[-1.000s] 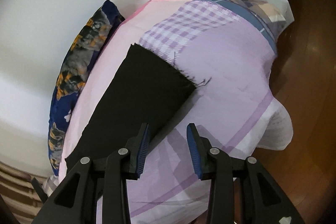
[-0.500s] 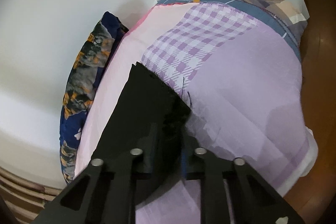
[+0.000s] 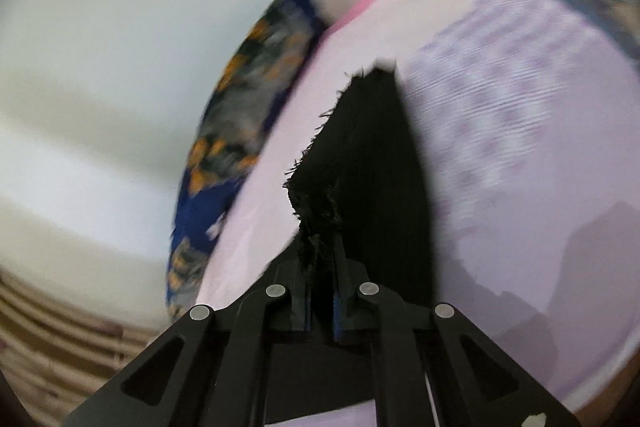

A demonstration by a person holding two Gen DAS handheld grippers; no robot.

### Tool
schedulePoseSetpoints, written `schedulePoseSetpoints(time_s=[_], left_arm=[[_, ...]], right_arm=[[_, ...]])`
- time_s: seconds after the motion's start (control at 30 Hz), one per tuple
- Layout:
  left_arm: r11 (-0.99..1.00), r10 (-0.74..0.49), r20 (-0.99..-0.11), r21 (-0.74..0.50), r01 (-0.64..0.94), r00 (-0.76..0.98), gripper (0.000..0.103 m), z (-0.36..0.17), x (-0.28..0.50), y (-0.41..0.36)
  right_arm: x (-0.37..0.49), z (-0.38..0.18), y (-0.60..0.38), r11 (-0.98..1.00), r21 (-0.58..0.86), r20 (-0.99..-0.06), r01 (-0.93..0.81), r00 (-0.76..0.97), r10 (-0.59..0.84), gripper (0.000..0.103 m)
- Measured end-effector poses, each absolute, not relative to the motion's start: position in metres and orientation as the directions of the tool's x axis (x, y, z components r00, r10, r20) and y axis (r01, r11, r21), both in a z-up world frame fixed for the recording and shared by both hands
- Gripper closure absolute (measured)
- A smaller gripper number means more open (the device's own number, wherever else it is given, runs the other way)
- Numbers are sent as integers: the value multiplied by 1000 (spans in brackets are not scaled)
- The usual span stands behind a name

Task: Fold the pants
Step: 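Grasp the leg hem of the black jeans with the right gripper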

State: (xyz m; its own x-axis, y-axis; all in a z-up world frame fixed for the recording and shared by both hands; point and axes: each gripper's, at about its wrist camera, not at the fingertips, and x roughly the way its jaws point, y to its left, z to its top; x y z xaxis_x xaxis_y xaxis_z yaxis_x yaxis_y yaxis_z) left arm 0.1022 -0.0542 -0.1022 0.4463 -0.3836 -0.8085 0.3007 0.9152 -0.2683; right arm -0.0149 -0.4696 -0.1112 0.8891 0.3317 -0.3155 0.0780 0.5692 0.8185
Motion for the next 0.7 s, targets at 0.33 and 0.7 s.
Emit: schedulePoseSetpoints(time_s=[0.33,0.7], left_arm=[[899,-438,-758,-362,247,483,35,-85,84,12],[836,-549,-707,-456,306,447,35,-84,67,35]], right_arm=[[53,-103,-291,632,760,-380,-152,686,621,95],[45,-144,-192,759,605,-592,-241,500,631,94]])
